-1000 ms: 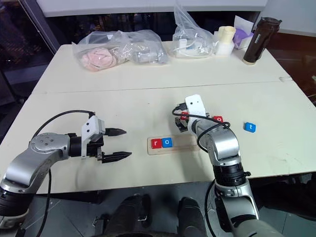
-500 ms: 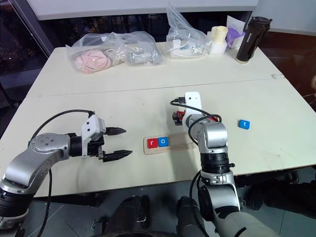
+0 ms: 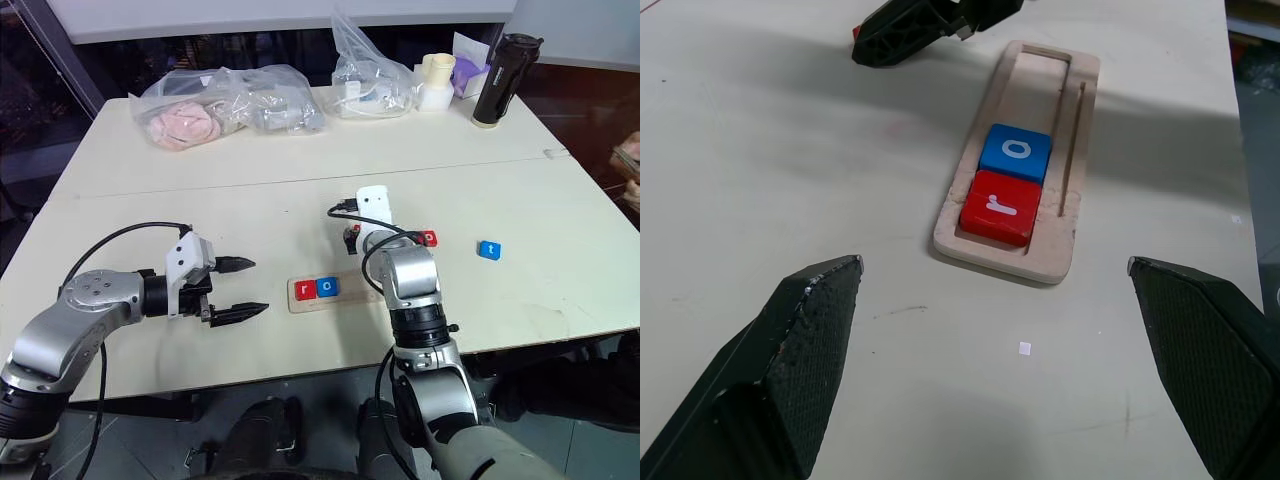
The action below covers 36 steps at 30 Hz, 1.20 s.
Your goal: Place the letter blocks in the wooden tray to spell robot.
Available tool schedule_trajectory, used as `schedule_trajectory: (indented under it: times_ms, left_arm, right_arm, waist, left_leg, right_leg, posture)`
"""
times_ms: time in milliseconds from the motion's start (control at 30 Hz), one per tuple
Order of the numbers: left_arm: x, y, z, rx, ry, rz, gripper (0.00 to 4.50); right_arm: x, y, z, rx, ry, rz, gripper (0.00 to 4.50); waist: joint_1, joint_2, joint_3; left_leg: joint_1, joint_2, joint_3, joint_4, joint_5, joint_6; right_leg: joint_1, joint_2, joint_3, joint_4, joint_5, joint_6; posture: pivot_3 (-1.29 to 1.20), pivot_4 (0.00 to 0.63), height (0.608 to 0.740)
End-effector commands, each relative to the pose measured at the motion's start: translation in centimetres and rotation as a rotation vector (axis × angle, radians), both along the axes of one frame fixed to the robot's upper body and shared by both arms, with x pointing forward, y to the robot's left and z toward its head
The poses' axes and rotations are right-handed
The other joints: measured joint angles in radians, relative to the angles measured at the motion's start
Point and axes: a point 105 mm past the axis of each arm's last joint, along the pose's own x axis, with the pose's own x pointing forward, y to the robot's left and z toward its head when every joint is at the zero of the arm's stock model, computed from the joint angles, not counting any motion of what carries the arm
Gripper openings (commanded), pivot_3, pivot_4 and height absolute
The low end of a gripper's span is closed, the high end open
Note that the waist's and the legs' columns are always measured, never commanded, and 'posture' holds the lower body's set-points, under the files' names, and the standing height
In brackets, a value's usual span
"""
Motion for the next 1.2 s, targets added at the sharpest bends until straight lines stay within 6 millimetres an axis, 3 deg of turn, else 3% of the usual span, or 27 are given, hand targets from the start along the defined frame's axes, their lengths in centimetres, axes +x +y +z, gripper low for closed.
schedule_trajectory:
  times_ms: [33,67,233,500,633,833,967,1200]
  left_arm:
    - [0.0,-0.4,0.7,-0.009,-0.041,-0.016,4.50]
    - [0.0,-0.4,0.7,-0.010,-0.041,-0.016,4.50]
    - [0.1,-0.5,0.6,-0.012,-0.037,-0.026,4.50]
    - [0.1,-0.9,0.4,-0.016,-0.033,-0.060,4.50]
    - [0.1,-1.2,0.0,-0.022,-0.026,-0.079,4.50]
    - [0.1,-1.2,-0.6,-0.024,-0.015,-0.098,4.50]
    - [0.3,-1.3,-0.9,-0.025,-0.013,-0.108,4.50]
    - [0.4,-1.1,-1.2,-0.024,-0.011,-0.115,4.50]
  right_arm:
    - [-0.1,-0.4,-1.0,0.004,0.048,-0.021,1.53]
    - [-0.1,-0.6,-1.0,0.010,0.054,-0.028,1.17]
    - [-0.8,-1.5,-0.7,0.029,0.071,-0.047,1.17]
    - [-2.9,-4.2,3.4,-0.024,-0.015,0.005,1.17]
    - [-5.8,-7.0,5.0,-0.066,-0.025,0.020,1.17]
    - [-9.0,-9.4,4.7,-0.092,-0.037,0.043,1.17]
    - [-11.2,-10.1,3.1,-0.095,0.004,0.047,1.17]
    - [-12.5,-10.5,0.2,-0.056,0.089,-0.020,1.17]
  waist:
    - [0.003,0.000,0.000]
    - [0.005,0.000,0.000]
    - [0.008,0.000,0.000]
    - [0.007,0.000,0.000]
    - [0.008,0.001,0.001]
    - [0.009,0.000,0.001]
    - [0.008,0.000,0.002]
    - [0.011,-0.001,0.002]
  left_leg:
    - [0.000,0.000,0.000,0.000,0.000,0.000]
    - [0.000,0.000,0.000,0.000,0.000,0.000]
    - [0.000,0.000,0.000,0.000,0.000,-0.001]
    - [-0.006,-0.001,0.000,-0.001,0.000,0.000]
    - [-0.007,0.000,0.001,-0.002,0.000,0.000]
    - [-0.007,0.000,0.001,-0.002,0.000,0.000]
    - [-0.007,0.000,0.001,-0.002,0.000,-0.001]
    - [-0.008,0.001,0.001,-0.002,-0.002,-0.003]
  right_leg:
    - [0.000,0.000,0.000,0.000,0.000,0.000]
    - [-0.001,0.000,0.000,0.000,0.000,0.000]
    - [-0.001,0.000,0.000,-0.002,0.000,-0.001]
    - [-0.003,-0.001,0.000,-0.002,0.000,-0.001]
    - [-0.004,-0.001,0.000,-0.002,0.000,-0.001]
    - [-0.004,-0.001,0.000,-0.003,-0.001,-0.002]
    - [-0.004,-0.001,0.000,-0.003,-0.002,-0.003]
    - [-0.004,-0.002,-0.001,-0.004,-0.003,-0.004]
  posture:
    - [0.00,0.150,0.725]
    - [0.00,0.150,0.725]
    - [0.00,0.150,0.725]
    - [0.00,0.150,0.725]
    - [0.00,0.150,0.725]
    - [0.00,0.150,0.725]
    - [0.00,0.150,0.725]
    - [0.00,0.150,0.725]
